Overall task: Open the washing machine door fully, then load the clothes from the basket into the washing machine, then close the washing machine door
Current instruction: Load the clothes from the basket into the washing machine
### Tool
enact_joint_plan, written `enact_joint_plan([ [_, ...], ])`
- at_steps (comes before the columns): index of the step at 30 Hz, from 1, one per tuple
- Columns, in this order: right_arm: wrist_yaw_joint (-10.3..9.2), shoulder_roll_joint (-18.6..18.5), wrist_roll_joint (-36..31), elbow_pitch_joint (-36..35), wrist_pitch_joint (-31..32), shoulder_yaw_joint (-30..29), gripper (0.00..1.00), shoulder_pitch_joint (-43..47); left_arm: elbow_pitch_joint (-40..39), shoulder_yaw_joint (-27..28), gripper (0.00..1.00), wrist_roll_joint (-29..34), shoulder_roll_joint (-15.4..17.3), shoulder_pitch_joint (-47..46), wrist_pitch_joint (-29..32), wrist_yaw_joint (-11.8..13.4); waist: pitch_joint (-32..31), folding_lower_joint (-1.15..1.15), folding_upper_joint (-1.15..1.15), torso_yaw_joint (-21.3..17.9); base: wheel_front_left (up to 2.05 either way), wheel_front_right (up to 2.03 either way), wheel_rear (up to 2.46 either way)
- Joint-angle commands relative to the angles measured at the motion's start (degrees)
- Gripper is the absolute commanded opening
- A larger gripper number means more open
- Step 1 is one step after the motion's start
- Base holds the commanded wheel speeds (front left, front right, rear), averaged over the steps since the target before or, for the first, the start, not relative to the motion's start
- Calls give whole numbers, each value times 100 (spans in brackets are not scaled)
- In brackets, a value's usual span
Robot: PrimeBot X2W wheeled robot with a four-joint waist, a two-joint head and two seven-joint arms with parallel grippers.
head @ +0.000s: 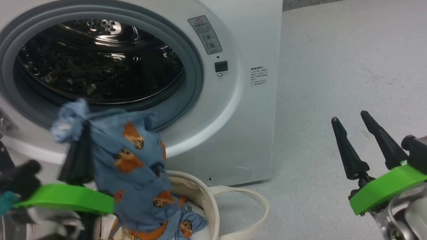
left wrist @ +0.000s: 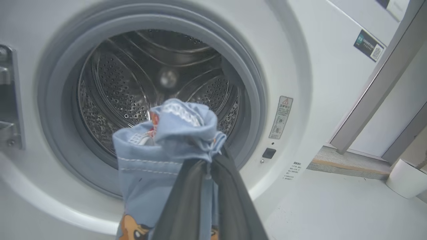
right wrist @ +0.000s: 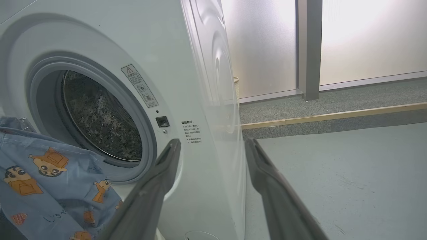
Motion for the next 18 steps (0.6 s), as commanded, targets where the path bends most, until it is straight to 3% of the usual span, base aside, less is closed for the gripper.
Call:
enact_joint_plan([
  [1,2,-56,37,-208,-70,90,100,-96,-382,243,0,-46,329,-389,81,-6,14,1,0,0,0,0,0],
  [10,2,32,-13,-285,-70,7,100,-193,-1214,539,0,-189,778,-901,521,176,293,1,0,-213,0,0,0],
  [18,2,60,-86,-346,-70,11,100,-322,-957,600,0,-202,777,-1369,323,201,589,1,0,-384,0,0,0],
])
